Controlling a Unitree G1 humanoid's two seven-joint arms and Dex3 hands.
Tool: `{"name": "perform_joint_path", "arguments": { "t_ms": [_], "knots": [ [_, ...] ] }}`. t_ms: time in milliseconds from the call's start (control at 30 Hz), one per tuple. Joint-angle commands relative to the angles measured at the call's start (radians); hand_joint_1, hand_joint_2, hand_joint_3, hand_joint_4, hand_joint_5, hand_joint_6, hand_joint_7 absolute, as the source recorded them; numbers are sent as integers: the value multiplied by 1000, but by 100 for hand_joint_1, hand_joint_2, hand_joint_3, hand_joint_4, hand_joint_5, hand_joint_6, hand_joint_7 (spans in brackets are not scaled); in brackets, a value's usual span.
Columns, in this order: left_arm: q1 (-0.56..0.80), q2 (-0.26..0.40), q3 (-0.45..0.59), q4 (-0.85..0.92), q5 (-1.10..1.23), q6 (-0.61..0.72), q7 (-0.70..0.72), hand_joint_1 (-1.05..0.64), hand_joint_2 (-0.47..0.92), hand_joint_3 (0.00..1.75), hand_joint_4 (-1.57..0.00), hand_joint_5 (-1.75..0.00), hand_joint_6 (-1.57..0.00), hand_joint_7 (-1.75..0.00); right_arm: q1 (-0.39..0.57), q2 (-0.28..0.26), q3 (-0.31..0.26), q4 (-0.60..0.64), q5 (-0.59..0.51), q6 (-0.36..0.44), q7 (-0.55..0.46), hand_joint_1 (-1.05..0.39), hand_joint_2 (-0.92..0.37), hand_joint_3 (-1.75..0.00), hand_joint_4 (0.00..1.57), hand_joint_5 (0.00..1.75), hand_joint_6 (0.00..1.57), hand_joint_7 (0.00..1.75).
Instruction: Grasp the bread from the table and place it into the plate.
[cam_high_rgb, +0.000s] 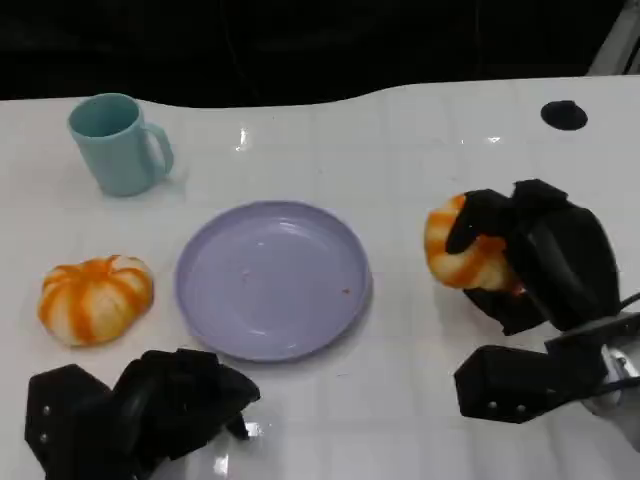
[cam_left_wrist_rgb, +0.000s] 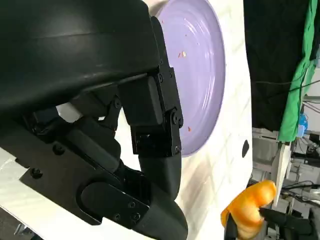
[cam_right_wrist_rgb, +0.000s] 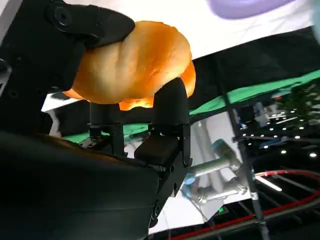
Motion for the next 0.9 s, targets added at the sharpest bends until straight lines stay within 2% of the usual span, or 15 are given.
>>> {"name": "perform_joint_path", "arguments": {
  "t_ms": [33,200,433,633,900],
  "knots": [
    [2,12,8,27,0,8,7,-105,67,18,-91,-150,-152,-38,10,31,-25,-47,71,-19,77,2,-14,-155,104,175,86,161],
    [3,13,7,14,0,19,10,-105,67,18,-91,-151,-153,-39,-7,67,-21,-73,77,-25,126,4,-10,-156,104,175,86,162],
    [8,14,3,15,7,5,8,-105,68,18,-91,-151,-153,-39,-38,126,-5,-42,73,-63,154,2,-8,-160,103,175,86,160],
    [4,11,5,15,-2,15,5,-105,67,18,-91,-151,-152,-39,-82,175,22,22,44,-68,144,-2,-14,-156,103,175,86,160],
    [-5,11,6,25,2,17,10,-105,66,18,-90,-150,-153,-38,-182,240,45,202,58,-118,143,-8,-19,-146,99,175,81,163]
  ]
}}
